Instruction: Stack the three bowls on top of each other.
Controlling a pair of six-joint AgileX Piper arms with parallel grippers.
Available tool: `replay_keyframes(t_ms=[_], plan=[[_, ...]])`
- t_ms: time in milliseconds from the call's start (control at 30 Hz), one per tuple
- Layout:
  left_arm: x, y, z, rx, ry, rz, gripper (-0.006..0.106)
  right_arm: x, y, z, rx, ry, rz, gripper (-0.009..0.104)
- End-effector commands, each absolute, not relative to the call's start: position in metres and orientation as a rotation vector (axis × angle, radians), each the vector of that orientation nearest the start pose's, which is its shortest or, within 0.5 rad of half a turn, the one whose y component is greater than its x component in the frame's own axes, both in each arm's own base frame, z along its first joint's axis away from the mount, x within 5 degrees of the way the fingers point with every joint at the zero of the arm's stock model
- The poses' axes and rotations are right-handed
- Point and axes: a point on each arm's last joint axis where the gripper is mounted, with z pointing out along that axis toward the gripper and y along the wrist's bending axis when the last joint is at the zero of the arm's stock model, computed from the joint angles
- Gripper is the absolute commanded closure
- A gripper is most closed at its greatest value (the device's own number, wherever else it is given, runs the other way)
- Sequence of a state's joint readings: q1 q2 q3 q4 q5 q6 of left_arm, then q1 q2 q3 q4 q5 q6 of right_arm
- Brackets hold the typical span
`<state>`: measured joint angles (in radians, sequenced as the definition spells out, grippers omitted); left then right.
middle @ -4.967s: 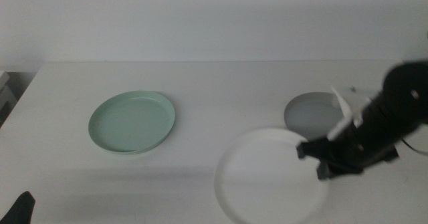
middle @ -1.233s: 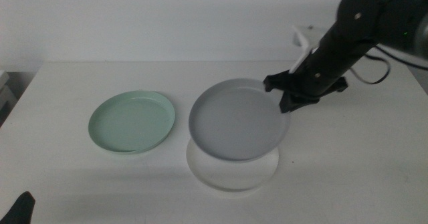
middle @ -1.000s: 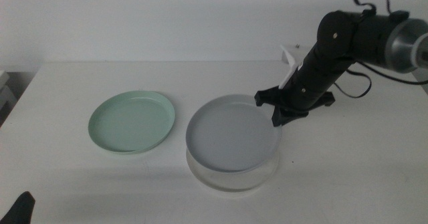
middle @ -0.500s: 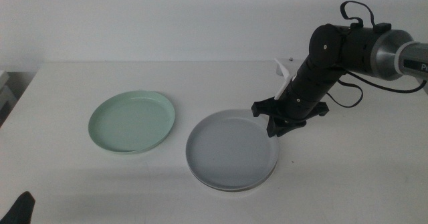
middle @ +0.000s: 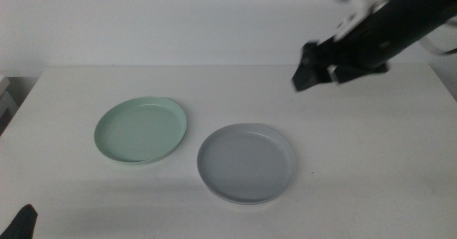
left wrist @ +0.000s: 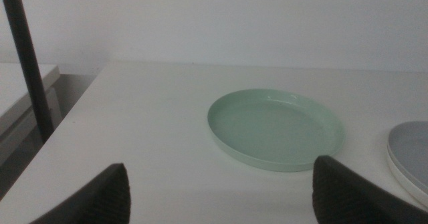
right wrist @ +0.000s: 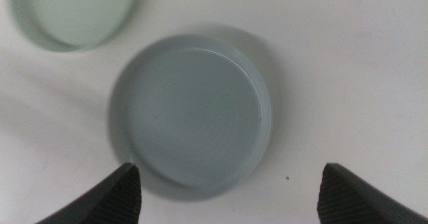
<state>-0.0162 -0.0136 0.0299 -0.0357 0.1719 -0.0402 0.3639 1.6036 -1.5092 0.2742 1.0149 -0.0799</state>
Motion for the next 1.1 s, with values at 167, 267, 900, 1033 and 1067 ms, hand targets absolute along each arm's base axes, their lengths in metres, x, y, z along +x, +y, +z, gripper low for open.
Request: replay_keyframes(t_ms=[167,267,900,1033,1067], plan=[[0.056,-0.002,0.194,-0.06,1.587,-0.097,0.01,0.242,0.113,0.442,-0.566,2.253,0.449,0.022],[0.056,-0.002,0.194,-0.06,1.587,-0.097,0.01,0.212,0.099,0.464,-0.59,2.172,0.398,0.022],[0.056,-0.002,0.194,-0.06,1.587,-0.097,0.01,0.103,0.05,0.466,-0.499,1.905,0.308,0.022],[0.056,-0.002,0.194,-0.06,1.587,-0.097,0.01,0.101,0.05,0.466,-0.497,1.899,0.308,0.022],[0.056,-0.002,0.194,-0.06,1.587,-0.097,0.01,0.102,0.05,0.466,-0.497,1.896,0.308,0.022]])
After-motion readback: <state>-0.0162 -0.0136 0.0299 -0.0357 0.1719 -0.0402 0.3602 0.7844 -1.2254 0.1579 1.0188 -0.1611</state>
